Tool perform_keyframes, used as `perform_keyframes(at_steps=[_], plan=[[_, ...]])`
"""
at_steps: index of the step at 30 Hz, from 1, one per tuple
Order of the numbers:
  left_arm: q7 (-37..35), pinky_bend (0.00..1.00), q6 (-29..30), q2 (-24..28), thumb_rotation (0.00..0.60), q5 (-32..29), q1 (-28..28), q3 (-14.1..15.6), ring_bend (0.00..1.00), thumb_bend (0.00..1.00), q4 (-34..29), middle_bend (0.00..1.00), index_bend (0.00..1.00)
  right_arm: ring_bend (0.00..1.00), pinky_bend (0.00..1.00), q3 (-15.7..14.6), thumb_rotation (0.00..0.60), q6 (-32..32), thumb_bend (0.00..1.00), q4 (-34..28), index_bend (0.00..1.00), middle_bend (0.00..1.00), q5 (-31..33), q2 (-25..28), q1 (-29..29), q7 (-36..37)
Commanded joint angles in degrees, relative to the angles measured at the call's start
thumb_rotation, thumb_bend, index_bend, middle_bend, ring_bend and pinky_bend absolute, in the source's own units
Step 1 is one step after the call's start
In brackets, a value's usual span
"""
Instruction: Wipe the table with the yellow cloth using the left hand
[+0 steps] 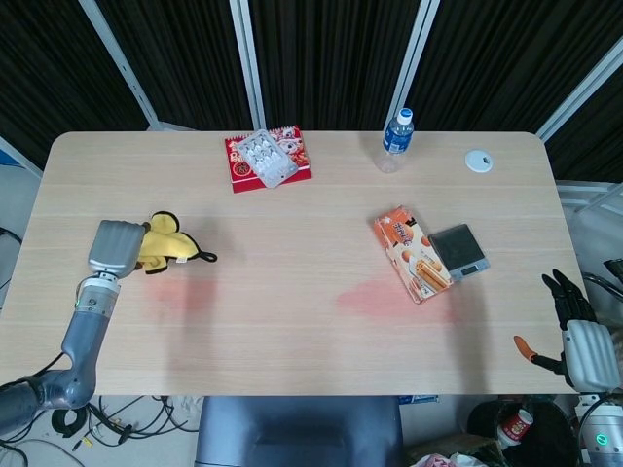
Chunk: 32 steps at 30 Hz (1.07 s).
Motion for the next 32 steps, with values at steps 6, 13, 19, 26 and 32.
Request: perform_keyframes(at_steps=[6, 13, 19, 26, 32], plan=[[0.3, 0.06, 1.7, 0.8, 0.6, -2.6, 2.0, 0.4, 0.0, 0.07, -3.5, 0.0, 0.0, 0.0, 0.13, 0.0, 0.6, 0.1, 0.16, 0.2, 0.0, 0.0, -0.1, 0.1, 0.0, 0.0], [-6.6, 0.04, 6.0, 4.6, 0.6, 1.0, 6.0, 0.5, 0.0, 0.06, -10.0, 0.0, 0.0, 0.0, 0.13, 0.0, 0.6, -0.2, 0.16, 0.3, 0.0, 0.0, 0.1, 0.0, 0.1, 0.0], [-14.3, 0.03, 13.8, 8.9, 0.6, 9.8, 12.4, 3.8, 0.0, 0.06, -16.7, 0.0, 0.0, 0.0, 0.13, 0.0, 0.6, -0.3, 0.16, 0.5, 0.0, 0.0, 0.2, 0.1, 0.1, -0.6], [-23.1, 0.0, 25.9, 13.7, 0.6, 22.5, 23.7, 12.4, 0.0, 0.0, -19.1, 0.0, 0.0, 0.0, 0.13, -0.1, 0.6, 0.0, 0.14, 1.4, 0.0, 0.0, -0.1, 0.0, 0.2, -3.8], [-23.8, 0.0, 32.0, 13.5, 0.6, 28.5, 28.6, 14.8, 0.0, 0.0, -14.7, 0.0, 0.0, 0.0, 0.13, -0.3, 0.6, 1.0, 0.11, 2.2, 0.0, 0.0, -1.3, -0.4, 0.2, -5.7]])
